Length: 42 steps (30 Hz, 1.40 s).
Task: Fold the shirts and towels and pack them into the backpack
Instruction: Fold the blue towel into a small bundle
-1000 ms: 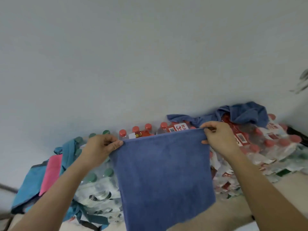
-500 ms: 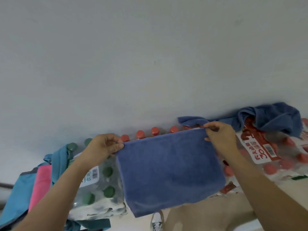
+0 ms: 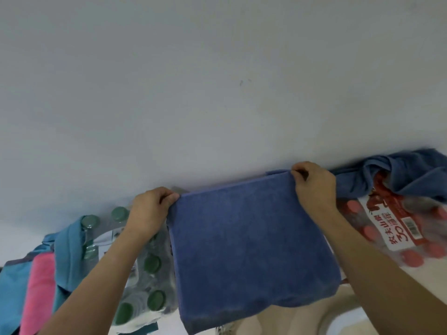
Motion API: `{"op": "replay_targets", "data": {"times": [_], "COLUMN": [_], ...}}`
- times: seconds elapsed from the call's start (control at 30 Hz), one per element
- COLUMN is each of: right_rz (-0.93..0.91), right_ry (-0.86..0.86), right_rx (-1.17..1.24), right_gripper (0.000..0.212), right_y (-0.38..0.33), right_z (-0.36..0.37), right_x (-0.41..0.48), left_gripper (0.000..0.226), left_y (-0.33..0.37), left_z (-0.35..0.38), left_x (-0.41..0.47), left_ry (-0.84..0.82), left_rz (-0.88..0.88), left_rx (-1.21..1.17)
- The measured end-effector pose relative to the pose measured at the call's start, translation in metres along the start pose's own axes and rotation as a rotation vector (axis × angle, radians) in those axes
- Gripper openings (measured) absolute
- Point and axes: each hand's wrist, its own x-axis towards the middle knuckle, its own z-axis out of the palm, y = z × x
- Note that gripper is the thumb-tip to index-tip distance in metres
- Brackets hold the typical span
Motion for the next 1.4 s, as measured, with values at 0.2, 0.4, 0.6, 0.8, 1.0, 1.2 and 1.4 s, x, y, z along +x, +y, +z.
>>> {"op": "replay_targets", "data": {"times": [0.2, 0.4, 0.6, 0.8, 1.0, 1.2, 1.4], "right_rz": [0.051, 0.037, -0.146, -0.030, -0.050, -0.045, 0.272], "right_ry": [0.038, 0.117, -0.057, -0.506, -0.458, -0.503, -0.339], "right_rx": [0.111, 0.023, -0.237, -0.525, -0.494, -0.215, 0.325], "right_gripper": [0.017, 0.012, 0.041, 0.080, 0.081, 0.074, 0.031], "right_y": [-0.003, -0.001, -0.012, -0.001, 0.007, 0.015, 0.053], "right_z": [0.015, 0.025, 0.012, 0.011, 0.017, -0.012, -0.087], "right_x": [-0.003, -0.003, -0.037, -0.064, -0.062, -0.061, -0.117], "left_gripper": [0.021, 0.023, 0.047, 0.031, 0.045, 0.044, 0.044], "left_y": [0.006, 0.008, 0.002, 0.012, 0.019, 0.031, 0.038], "left_z": [0.006, 0.012, 0.018, 0.020, 0.017, 0.041, 0.062], "left_x": [0.009, 0.003, 0.001, -0.006, -0.101, -0.211, -0.238], "left_ry": [0.092, 0.086, 0.097, 0.129, 0.228, 0.196, 0.154], "left_rz": [-0.028, -0.236, -0.287, -0.300, -0.218, -0.370, -0.570], "left_rx": [0.006, -0.159, -0.203, -0.150, -0.142, -0.191, -0.425]}}
